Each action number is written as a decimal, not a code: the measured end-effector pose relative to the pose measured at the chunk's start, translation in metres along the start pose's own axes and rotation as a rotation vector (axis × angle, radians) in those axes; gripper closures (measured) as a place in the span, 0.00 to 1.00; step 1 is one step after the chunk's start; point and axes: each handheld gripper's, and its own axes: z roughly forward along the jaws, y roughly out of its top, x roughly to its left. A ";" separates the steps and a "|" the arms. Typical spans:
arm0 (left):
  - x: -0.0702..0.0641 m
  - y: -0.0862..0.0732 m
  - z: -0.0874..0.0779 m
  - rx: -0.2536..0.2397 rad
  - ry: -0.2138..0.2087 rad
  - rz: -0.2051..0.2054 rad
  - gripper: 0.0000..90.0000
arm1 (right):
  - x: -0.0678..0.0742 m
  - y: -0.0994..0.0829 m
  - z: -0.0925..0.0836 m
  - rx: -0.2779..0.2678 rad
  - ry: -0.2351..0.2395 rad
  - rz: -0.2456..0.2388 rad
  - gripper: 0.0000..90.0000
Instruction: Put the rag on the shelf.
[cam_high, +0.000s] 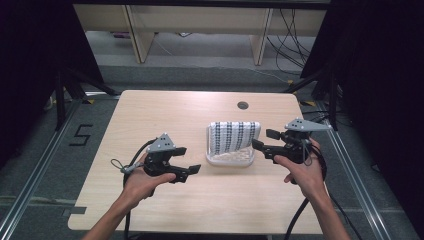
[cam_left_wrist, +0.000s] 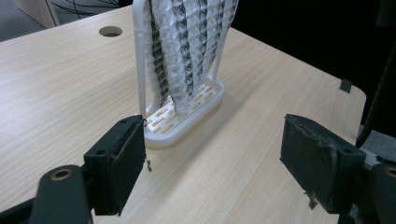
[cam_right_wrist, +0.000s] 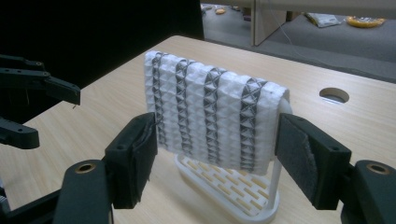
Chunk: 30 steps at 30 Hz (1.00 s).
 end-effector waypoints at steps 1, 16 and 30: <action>-0.001 0.000 0.000 0.003 -0.001 -0.002 0.24 | -0.001 -0.001 0.000 -0.010 0.008 -0.030 0.34; -0.011 -0.016 0.000 0.010 -0.037 0.006 0.23 | 0.009 -0.016 -0.002 0.002 0.035 -0.017 0.33; -0.016 -0.035 0.000 0.008 -0.033 0.000 0.23 | 0.017 -0.031 0.002 0.007 0.030 -0.040 0.33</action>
